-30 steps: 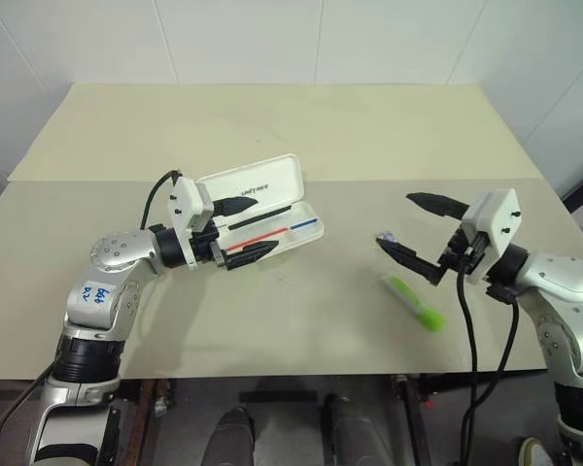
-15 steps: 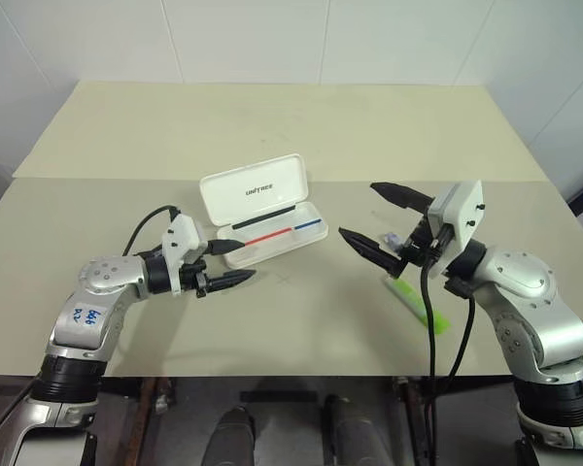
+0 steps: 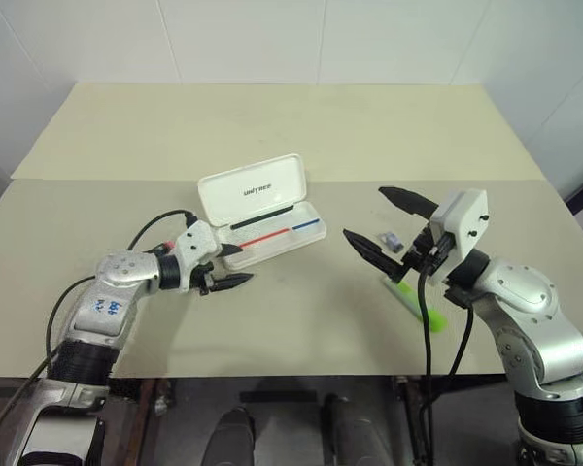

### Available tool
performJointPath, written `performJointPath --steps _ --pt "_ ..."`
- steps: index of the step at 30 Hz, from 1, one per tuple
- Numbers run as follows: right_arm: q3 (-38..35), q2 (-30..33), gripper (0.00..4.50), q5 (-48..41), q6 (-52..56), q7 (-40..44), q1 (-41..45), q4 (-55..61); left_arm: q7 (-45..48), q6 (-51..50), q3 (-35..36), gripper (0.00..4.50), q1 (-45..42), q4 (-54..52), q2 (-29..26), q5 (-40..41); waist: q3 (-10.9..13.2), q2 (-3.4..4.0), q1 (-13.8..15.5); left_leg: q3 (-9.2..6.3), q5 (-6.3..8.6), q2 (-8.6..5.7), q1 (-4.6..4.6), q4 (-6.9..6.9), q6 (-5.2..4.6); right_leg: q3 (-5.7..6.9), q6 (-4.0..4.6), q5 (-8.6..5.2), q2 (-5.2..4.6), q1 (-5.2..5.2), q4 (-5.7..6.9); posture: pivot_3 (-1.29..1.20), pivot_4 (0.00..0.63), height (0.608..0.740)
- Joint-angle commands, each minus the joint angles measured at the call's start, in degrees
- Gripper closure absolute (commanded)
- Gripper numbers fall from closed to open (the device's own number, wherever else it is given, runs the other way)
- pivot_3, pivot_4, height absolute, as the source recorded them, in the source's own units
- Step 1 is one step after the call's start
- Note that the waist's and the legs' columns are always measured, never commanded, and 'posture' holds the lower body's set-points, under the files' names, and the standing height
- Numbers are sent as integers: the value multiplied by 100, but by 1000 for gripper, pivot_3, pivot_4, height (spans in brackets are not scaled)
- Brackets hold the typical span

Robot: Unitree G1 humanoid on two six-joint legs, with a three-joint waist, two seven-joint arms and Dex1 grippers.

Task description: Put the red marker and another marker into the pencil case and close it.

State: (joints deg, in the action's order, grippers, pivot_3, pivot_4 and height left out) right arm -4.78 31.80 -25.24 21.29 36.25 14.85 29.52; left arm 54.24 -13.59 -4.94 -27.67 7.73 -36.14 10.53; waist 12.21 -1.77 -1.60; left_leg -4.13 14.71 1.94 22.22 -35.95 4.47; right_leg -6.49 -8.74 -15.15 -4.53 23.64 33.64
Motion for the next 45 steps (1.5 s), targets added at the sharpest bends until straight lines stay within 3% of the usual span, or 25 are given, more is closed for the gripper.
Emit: performJointPath --steps 1,12,16,22,23,33,45 --pt "-99 336 0 -81 -6 331 -220 330 -4 74 -57 1551 -224 127 25 -133 0 0 -4 0 0 0 1 0 0 0 -1 1 0 0 -3 0 150 740" --pt "-339 724 0 -304 2 626 -155 167 593 36 -178 1551 -461 370 -391 -261 0 0 -44 1 -1 0 -4 -3 -2 -1 9 -5 0 -2 1 0 150 740" --pt "-334 750 0 -332 46 684 -163 247 681 -14 -187 2369 -450 381 -593 -364 0 0 -47 1 -1 0 -3 -1 -2 -1 10 -5 0 -2 0 0 150 740" --pt "-364 780 0 -333 55 738 -99 191 832 -46 -231 4383 -453 311 -642 -351 0 0 -31 1 -1 0 -4 -1 -2 -1 -1 0 0 -2 3 0 150 740" --pt "-370 784 0 -335 57 744 -93 188 865 -49 -232 4449 -441 268 -647 -348 0 0 -26 1 -1 0 -4 -3 -2 -1 6 -4 0 -2 3 0 150 740" --pt "-383 807 0 -327 44 807 -62 113 1534 -261 -361 4449 -473 -392 -726 -86 0 0 -18 0 -3 0 0 0 -5 -1 12 -7 0 -2 1 0 150 740" --pt "-418 830 0 -386 44 942 -97 11 2560 -162 -594 4449 -394 -1126 -1260 -53 0 -1 -40 1 1 0 1 0 -5 -1 11 -10 0 0 -1 0 150 740"
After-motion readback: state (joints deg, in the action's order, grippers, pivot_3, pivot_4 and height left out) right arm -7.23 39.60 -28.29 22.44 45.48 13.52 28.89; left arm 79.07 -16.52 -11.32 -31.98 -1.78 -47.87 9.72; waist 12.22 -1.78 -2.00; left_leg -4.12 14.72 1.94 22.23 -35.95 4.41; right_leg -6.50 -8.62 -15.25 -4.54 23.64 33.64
